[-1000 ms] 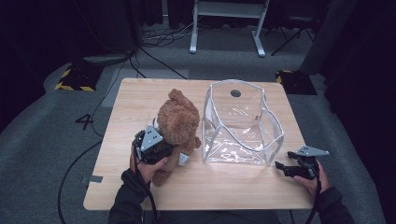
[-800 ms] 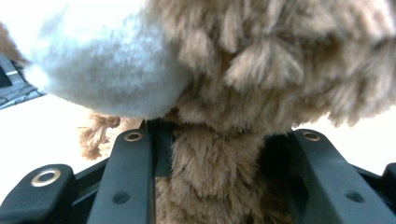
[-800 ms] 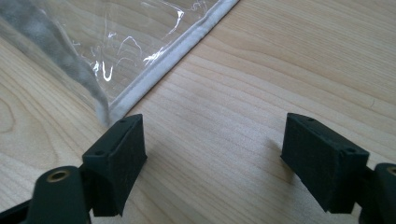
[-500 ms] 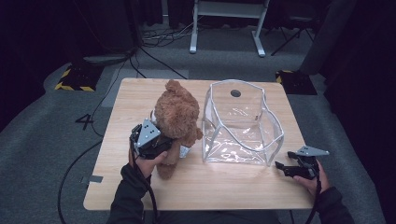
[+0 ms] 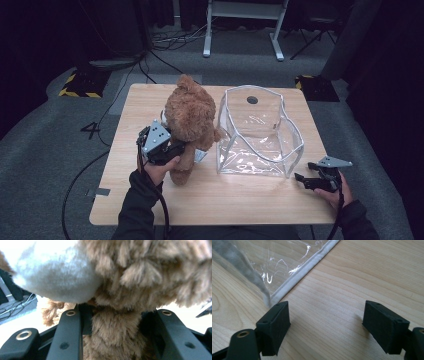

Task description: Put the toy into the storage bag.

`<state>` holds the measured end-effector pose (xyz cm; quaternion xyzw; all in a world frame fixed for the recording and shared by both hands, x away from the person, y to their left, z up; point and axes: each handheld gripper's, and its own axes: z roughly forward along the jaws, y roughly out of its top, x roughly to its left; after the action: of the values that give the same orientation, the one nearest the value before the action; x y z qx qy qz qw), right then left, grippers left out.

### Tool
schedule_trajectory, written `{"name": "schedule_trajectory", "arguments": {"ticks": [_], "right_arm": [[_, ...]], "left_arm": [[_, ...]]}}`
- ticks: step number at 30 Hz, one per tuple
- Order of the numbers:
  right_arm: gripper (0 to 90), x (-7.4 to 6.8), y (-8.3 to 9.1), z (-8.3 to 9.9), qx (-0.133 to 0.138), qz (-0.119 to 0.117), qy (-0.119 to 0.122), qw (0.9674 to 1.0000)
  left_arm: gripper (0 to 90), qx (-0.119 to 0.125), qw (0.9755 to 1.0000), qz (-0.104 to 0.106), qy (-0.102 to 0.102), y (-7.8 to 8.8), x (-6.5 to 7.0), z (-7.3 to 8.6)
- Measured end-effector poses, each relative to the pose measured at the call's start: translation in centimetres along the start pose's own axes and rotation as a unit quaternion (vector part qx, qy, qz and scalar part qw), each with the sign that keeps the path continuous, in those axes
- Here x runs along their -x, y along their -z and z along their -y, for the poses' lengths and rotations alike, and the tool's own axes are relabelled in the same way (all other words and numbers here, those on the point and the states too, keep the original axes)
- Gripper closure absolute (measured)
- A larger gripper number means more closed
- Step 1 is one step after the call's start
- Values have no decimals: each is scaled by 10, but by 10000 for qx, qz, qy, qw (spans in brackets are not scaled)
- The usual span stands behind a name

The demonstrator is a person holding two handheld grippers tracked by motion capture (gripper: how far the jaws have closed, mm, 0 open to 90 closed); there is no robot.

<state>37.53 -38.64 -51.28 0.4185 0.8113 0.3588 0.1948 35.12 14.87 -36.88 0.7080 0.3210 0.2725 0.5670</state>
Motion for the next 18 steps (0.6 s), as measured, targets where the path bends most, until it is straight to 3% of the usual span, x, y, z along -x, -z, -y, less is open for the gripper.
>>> {"name": "schedule_trajectory", "arguments": {"ticks": [8, 12, 18], "right_arm": [[213, 0, 0, 0, 0, 0, -1, 10000], [213, 0, 0, 0, 0, 0, 0, 10000], [213, 0, 0, 0, 0, 0, -1, 10000]], "left_arm": [[584, 118, 9999, 30, -56, -5, 2, -19], [582, 202, 9998, 52, 28, -7, 1, -24], [581, 315, 9993, 193, 40, -14, 3, -32]]}}
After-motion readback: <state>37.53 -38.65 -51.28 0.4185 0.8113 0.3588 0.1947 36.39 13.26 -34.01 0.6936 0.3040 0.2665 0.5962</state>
